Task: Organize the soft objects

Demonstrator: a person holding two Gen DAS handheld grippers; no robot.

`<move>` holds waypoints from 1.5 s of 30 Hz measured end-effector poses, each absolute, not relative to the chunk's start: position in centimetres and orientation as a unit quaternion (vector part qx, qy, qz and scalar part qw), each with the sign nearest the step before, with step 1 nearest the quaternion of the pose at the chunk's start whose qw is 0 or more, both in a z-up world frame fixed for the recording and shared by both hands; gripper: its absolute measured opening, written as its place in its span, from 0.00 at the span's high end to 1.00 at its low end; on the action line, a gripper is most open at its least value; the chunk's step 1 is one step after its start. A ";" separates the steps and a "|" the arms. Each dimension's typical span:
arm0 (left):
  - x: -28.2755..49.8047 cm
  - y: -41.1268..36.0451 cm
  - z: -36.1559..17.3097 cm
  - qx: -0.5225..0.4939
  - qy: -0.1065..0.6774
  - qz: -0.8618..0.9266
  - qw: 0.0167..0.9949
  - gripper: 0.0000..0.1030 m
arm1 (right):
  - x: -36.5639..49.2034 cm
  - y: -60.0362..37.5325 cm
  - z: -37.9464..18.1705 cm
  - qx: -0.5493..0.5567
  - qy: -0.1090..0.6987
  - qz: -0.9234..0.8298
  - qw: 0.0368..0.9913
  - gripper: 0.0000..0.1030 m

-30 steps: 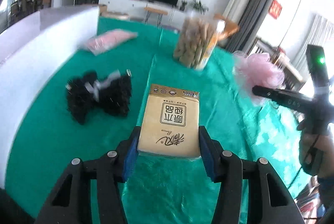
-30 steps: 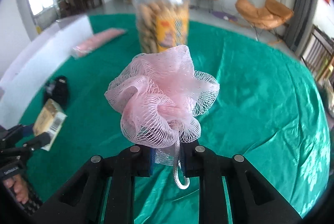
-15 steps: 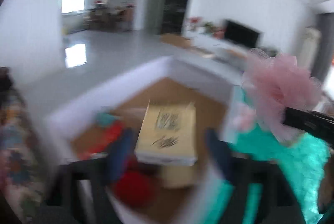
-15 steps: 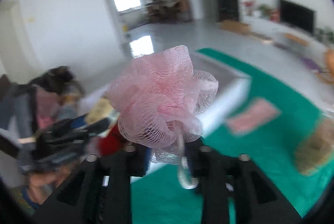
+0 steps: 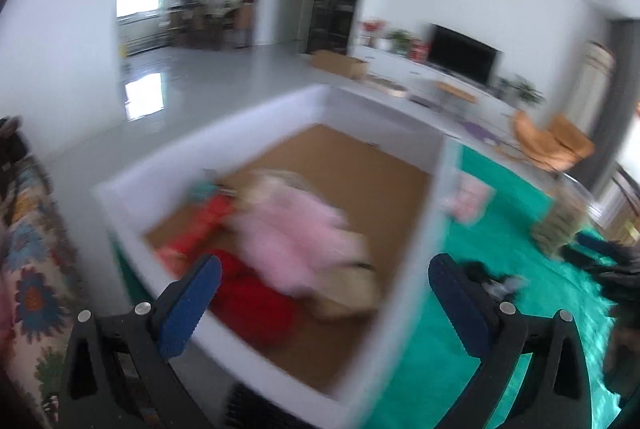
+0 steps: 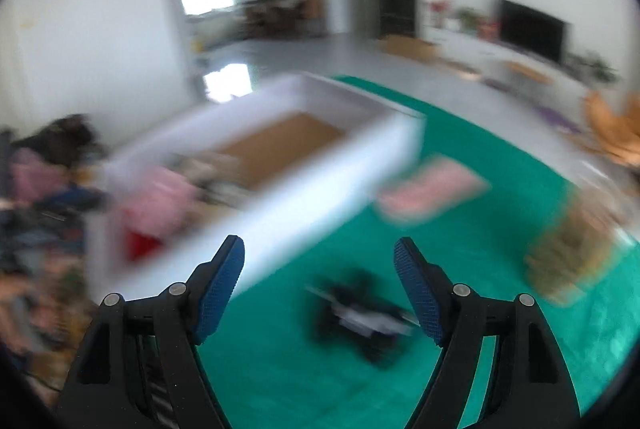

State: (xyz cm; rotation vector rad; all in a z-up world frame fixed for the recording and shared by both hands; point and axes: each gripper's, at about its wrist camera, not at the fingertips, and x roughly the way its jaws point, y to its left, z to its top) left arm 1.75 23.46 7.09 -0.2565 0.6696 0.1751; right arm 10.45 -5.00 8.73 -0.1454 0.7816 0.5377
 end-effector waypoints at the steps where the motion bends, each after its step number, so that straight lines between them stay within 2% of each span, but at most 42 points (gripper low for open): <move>1: 1.8 21.8 7.3 -0.121 0.329 0.063 0.935 0.00 | 10.1 -8.0 6.9 -0.077 0.389 0.220 0.891 0.23; 6: 2.8 11.3 5.5 -0.060 0.371 -0.052 0.925 0.00 | 7.5 -20.2 -1.4 -0.063 0.461 0.086 0.881 0.23; 10: 4.5 5.4 1.6 -0.033 0.432 -0.083 0.897 0.00 | 5.4 -26.2 -3.7 -0.025 0.472 0.041 0.880 0.23; 15: 5.8 1.4 -2.8 -0.026 0.488 -0.091 0.868 0.00 | 4.4 -27.3 -3.5 0.006 0.458 0.034 0.888 0.23; 20: 6.6 -0.2 -4.8 -0.007 0.510 -0.080 0.856 0.00 | 5.3 -27.2 -3.6 -0.003 0.460 0.027 0.888 0.22; 28: 8.1 0.6 -6.7 -0.017 0.506 -0.011 0.863 0.00 | 4.6 -27.2 -3.9 -0.004 0.459 0.027 0.888 0.21; 45: 7.7 0.9 -7.2 -0.009 0.505 0.008 0.863 0.00 | 4.6 -27.1 -4.1 -0.005 0.460 0.027 0.888 0.21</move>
